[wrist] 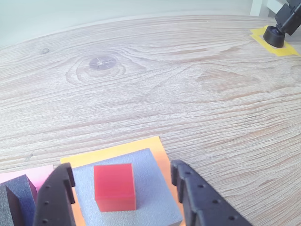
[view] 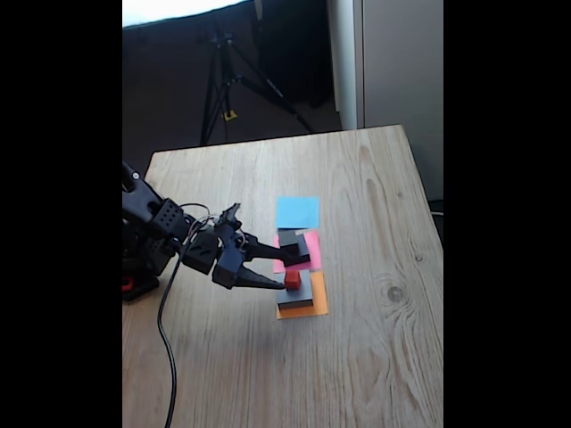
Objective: Tower of hanoi
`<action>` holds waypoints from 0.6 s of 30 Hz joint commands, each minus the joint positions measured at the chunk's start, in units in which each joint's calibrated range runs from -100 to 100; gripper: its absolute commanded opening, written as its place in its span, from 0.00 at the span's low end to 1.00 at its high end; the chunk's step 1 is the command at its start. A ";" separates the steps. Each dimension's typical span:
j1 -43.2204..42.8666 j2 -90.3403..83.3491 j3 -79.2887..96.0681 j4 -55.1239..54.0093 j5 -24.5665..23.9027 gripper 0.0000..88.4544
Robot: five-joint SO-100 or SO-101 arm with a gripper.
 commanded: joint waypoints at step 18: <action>-2.31 14.74 -1.36 -16.30 1.64 0.27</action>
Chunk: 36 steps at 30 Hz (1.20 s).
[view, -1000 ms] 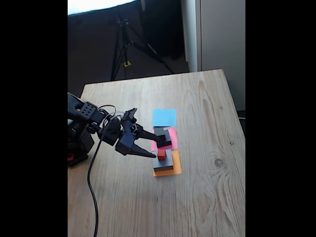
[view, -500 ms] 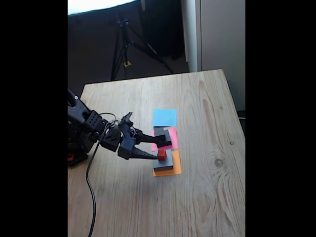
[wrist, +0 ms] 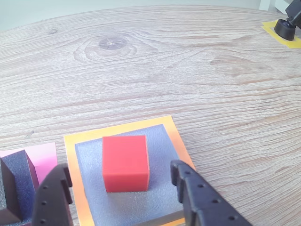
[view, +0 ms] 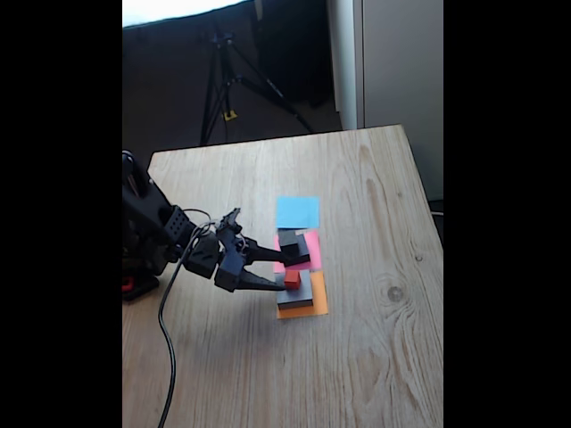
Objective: Tower of hanoi
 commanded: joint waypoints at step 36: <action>-1.24 5.27 -4.41 -3.50 2.08 0.07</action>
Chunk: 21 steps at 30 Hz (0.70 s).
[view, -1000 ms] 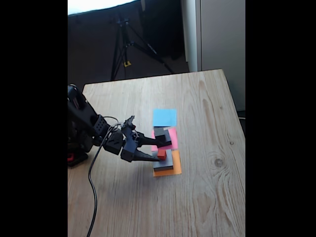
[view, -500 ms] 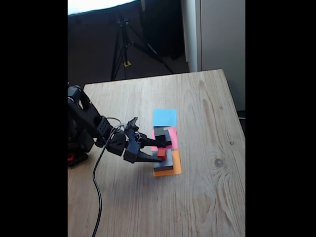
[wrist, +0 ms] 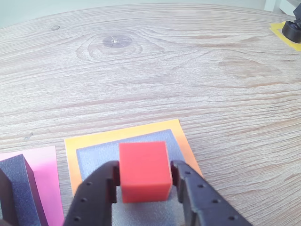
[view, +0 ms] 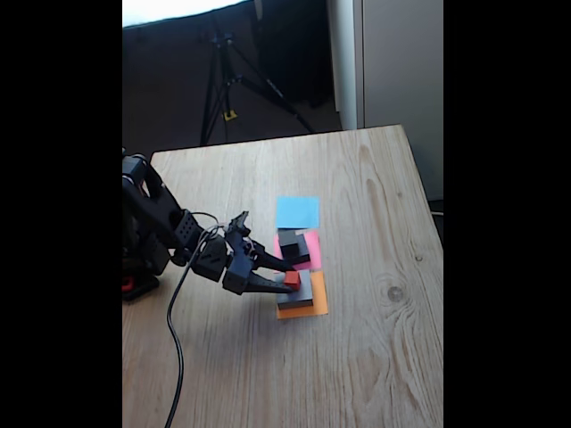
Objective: Tower of hanoi
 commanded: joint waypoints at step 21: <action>-1.75 -12.02 0.03 9.34 -1.13 0.03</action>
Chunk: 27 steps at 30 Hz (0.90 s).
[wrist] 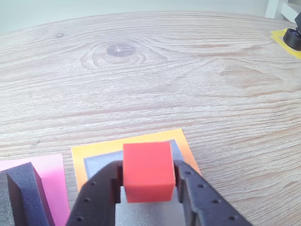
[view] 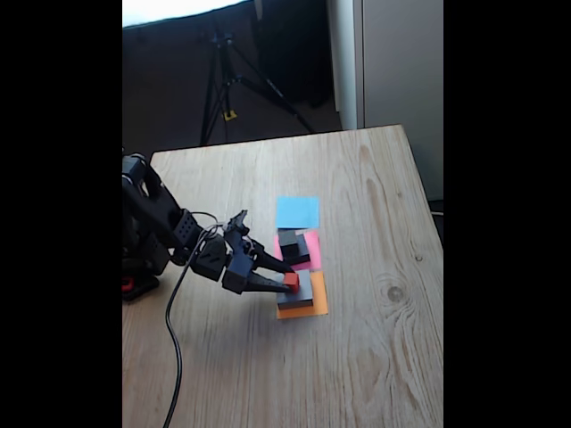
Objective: Tower of hanoi
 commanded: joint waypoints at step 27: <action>-8.65 -33.64 -76.59 124.55 -5.65 0.02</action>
